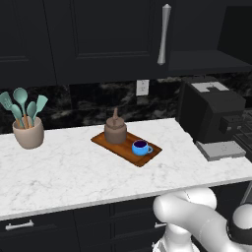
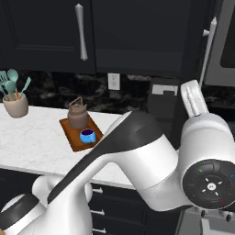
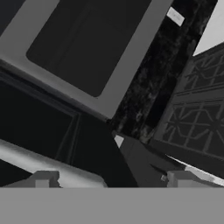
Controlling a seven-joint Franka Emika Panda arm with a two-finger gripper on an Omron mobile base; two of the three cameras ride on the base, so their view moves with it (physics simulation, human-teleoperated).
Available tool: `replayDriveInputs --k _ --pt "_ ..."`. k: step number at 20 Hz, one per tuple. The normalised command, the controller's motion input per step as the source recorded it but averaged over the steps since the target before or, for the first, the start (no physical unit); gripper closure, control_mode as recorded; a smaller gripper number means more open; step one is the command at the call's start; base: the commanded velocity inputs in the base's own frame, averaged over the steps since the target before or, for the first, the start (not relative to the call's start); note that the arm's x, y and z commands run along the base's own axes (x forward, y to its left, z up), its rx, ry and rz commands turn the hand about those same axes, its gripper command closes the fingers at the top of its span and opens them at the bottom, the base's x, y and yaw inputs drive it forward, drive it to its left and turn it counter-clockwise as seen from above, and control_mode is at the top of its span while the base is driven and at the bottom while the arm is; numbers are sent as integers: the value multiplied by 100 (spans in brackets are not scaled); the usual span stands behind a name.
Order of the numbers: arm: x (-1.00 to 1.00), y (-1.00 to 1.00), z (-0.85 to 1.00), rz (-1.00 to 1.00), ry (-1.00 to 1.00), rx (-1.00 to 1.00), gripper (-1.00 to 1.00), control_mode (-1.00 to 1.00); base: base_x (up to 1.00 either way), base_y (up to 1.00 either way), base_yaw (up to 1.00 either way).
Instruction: Pick the kettle from the counter and place it on the tray. Then pick the mug from the cabinet and place it on the tray. Then close the cabinet doors.
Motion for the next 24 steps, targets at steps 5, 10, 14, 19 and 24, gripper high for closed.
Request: replayDriveInputs --k 5,10,14,19,24 --pt "35 55 -7 19 0 0 -100 -100 0 0 0" --pt "36 61 -8 19 0 0 -100 -100 0 0 0" --pt "54 53 0 18 0 0 -100 -100 0 0 0" --pt "63 45 -2 18 6 0 -100 -100 0 0 0" --pt "75 46 -8 16 2 -1 -100 -100 0 0 0"
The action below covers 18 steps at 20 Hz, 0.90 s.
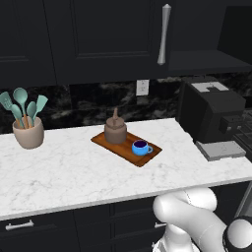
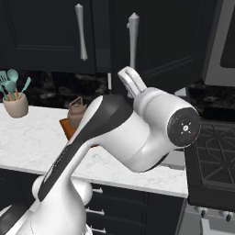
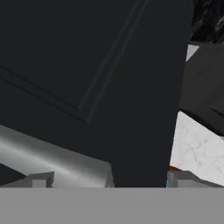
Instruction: Pick the kettle from the counter and place it on the tray. Then pick the mug from the cabinet and place it on the tray. Then close the cabinet doors.
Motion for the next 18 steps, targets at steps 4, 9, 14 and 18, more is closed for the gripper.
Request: replayDriveInputs --k 4,9,14,18 --pt "79 44 -12 11 0 -1 -100 -100 0 0 0" --pt "86 33 -11 8 -1 0 -100 -100 0 0 0" --pt "89 12 -4 0 0 0 -100 -100 0 0 0" --pt "88 1 -3 0 0 -3 -100 -100 0 0 0"
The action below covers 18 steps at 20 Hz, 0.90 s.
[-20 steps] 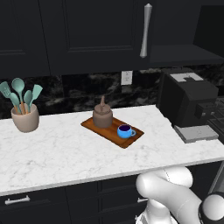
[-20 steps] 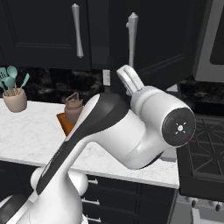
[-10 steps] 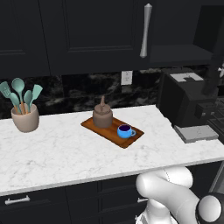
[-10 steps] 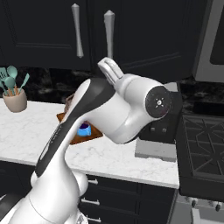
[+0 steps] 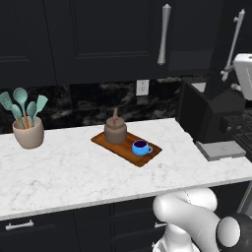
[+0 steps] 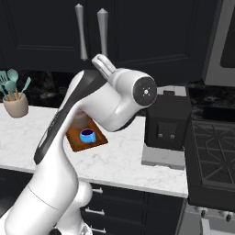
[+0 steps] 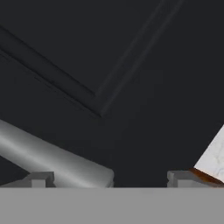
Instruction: Pick the kettle from the counter and place it on the tray. Then pick the mug from the cabinet and place it on the tray. Then close the cabinet doors.
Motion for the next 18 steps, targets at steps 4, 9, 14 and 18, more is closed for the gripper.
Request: replayDriveInputs --k 4,9,14,18 --pt "87 0 -1 0 0 -3 -100 -100 0 0 0" --pt "82 0 0 0 1 -2 -100 -100 0 0 0" --pt "83 0 -1 0 1 -1 -100 -100 0 0 0" --pt "84 0 -3 -1 1 -1 -100 -100 0 0 0"
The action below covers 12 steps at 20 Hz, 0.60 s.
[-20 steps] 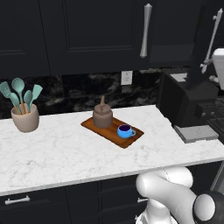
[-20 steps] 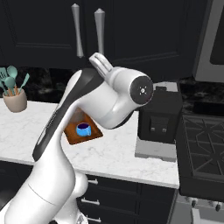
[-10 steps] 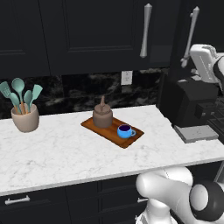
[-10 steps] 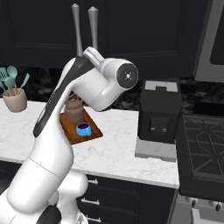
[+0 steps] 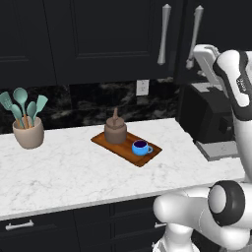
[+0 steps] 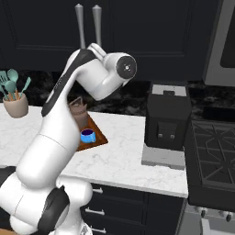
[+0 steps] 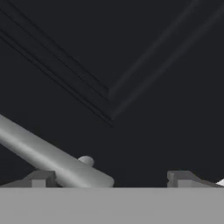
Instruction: Pick the kettle from the counter and place it on the tray. Then pick the mug from the cabinet and place it on the tray. Then close the cabinet doors.
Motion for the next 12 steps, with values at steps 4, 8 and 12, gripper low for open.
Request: replayDriveInputs --k 4,8,12 --pt "67 0 -13 -1 0 -4 -100 -100 0 0 0" --pt "63 -1 -22 -3 0 -8 -100 -100 0 0 0" --pt "57 -2 -22 -4 0 -9 -100 -100 0 0 0"
